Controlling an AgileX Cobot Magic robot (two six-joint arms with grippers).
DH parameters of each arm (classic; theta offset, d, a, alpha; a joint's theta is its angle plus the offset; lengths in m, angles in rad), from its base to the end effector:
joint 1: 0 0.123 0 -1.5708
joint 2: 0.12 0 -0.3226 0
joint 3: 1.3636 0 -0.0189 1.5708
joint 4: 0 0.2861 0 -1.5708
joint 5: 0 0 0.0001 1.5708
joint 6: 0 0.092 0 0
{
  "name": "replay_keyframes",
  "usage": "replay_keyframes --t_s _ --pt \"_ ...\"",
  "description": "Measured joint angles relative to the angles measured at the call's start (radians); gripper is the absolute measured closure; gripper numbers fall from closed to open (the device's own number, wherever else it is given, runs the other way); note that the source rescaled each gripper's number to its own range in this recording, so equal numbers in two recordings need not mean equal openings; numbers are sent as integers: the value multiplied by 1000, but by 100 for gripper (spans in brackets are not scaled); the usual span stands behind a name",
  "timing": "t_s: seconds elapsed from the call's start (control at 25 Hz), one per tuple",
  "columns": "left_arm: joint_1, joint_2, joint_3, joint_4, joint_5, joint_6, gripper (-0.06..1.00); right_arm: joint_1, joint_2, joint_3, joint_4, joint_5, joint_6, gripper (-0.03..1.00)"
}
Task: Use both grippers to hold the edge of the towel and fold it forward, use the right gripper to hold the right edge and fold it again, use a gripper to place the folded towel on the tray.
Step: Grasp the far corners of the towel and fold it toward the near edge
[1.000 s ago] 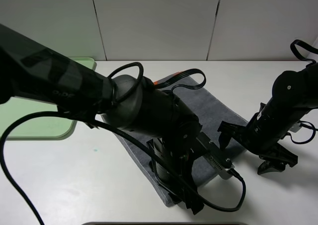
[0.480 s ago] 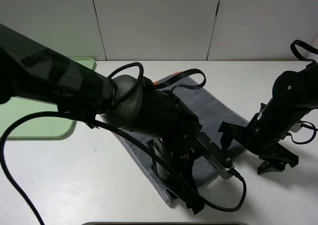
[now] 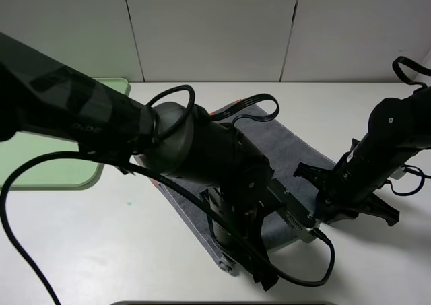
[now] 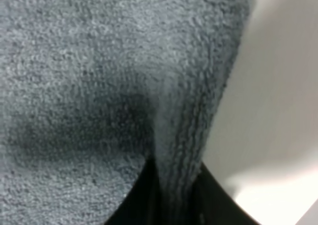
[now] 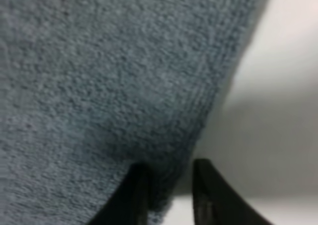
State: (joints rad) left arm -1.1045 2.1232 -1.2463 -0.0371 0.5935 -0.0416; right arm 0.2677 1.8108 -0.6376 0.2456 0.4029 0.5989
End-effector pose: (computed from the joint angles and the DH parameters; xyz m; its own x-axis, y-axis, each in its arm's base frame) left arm 0.1929 -0.3875 0.0951 -0.5052 0.8430 -0.1848 0.8605 0.5083 -0.0338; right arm 0.2601 0.0804 0.0894 -0.8510 0.5252 0.0069 0.5213 0.8430 0.1324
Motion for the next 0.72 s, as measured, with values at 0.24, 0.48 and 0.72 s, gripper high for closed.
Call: replay_keyframes --t_s 0.24,0.48,0.72 --pt "0 0 0 0 -1 0 94 0 2 0 19 -17 -1 97" --pt "0 0 0 0 -1 1 94 0 2 0 21 -17 -1 97" --pt "0 0 0 0 -1 1 94 0 2 0 22 -17 -1 97"
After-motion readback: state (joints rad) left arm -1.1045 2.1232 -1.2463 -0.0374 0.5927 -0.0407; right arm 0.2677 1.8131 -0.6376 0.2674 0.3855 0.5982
